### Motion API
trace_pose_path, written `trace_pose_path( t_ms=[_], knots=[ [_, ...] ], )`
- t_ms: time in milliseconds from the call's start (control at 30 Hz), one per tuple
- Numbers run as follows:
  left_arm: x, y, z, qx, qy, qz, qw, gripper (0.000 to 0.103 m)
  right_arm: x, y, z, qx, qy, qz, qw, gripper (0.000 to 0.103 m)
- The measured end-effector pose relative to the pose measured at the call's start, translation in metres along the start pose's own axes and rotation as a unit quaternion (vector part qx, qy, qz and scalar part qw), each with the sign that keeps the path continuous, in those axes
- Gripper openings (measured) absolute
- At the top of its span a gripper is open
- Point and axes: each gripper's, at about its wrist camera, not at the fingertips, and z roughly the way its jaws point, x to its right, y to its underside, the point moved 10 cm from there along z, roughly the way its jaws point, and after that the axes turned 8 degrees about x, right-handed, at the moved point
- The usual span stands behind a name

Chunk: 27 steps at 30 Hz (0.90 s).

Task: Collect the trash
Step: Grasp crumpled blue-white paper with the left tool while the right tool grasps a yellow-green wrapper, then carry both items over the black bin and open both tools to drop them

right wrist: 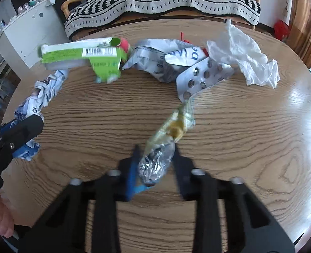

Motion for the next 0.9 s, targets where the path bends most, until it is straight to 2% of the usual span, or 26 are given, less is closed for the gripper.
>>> trace_pose_path(
  t_ms=[233, 467, 667, 800, 900],
  knots=[
    [0.023, -0.008, -0.011, 0.014, 0.014, 0.017, 0.9997, 0.026, 0.012, -0.004, -0.031, 0.034, 0.002, -0.008, 0.999, 0.014],
    [0.078, -0.016, -0.009, 0.024, 0.038, 0.05, 0.9977, 0.026, 0.069, 0.003, -0.085, 0.076, 0.023, 0.009, 0.997, 0.014],
    [0.18, -0.01, -0.003, 0.029, 0.099, 0.104, 0.9893, 0.026, 0.167, 0.029, -0.143, 0.113, 0.078, 0.058, 0.989, 0.014],
    [0.274, 0.011, 0.003, 0.024, 0.149, 0.153, 0.9766, 0.026, 0.247, 0.061, -0.186, 0.133, 0.128, 0.099, 0.978, 0.014],
    [0.343, 0.031, 0.007, 0.019, 0.183, 0.184, 0.9654, 0.026, 0.319, 0.102, -0.223, 0.142, 0.175, 0.144, 0.964, 0.014]
  ],
)
